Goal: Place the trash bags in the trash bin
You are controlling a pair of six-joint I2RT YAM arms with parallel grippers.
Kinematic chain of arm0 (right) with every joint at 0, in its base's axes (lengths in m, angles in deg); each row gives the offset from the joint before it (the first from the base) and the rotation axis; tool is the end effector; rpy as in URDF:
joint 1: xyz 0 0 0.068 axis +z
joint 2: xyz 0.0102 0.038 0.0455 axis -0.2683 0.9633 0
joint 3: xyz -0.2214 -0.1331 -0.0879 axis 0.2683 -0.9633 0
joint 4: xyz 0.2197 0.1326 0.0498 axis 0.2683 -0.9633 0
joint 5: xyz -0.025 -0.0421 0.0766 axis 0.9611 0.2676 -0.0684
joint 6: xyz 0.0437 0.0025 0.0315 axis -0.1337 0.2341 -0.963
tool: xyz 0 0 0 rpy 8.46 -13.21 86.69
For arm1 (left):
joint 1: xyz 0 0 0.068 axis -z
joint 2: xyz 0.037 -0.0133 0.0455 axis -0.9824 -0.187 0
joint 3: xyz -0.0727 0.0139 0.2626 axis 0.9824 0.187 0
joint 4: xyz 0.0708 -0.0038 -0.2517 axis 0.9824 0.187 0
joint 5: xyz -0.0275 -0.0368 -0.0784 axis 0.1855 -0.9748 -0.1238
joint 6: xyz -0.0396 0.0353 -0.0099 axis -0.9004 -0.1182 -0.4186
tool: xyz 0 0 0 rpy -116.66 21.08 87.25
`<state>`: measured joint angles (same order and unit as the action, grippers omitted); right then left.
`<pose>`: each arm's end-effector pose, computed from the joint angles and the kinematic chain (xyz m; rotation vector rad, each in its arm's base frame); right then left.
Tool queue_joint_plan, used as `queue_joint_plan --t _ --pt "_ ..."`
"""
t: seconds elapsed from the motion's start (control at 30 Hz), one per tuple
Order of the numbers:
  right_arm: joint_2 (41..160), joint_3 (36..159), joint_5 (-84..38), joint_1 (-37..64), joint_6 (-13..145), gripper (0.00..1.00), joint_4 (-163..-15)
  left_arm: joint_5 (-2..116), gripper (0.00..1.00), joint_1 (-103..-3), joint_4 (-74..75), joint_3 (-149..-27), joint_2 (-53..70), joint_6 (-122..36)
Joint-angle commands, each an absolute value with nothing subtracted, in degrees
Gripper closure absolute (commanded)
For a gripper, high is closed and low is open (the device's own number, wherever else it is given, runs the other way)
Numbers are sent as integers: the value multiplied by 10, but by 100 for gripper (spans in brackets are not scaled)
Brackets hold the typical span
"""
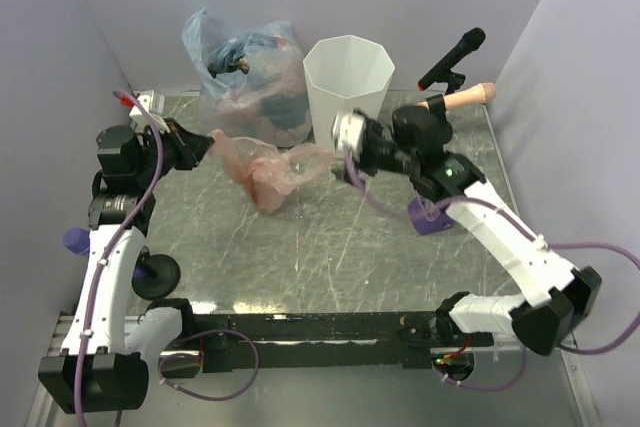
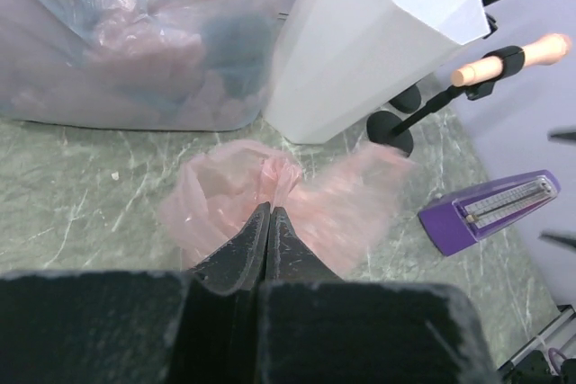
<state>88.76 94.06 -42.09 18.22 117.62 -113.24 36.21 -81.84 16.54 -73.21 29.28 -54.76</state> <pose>0.2125 0.1616 0.3936 -1.4419 1.2718 0.3270 0.2136 -0.0074 0.3798 -0.0368 1.7948 -0.7067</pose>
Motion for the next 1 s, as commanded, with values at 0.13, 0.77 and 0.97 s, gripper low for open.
queue_joint_plan --t 0.13,0.77,0.97 --pt "1006 1055 -457 164 594 20 -1194 352 99 -821 155 -699 342 -601" --pt "1240 1223 -484 192 462 20 -1088 116 99 -808 291 -598 450 -518" --pt "1317 1297 -459 223 473 22 -1100 101 99 -807 294 -588 447 -516"
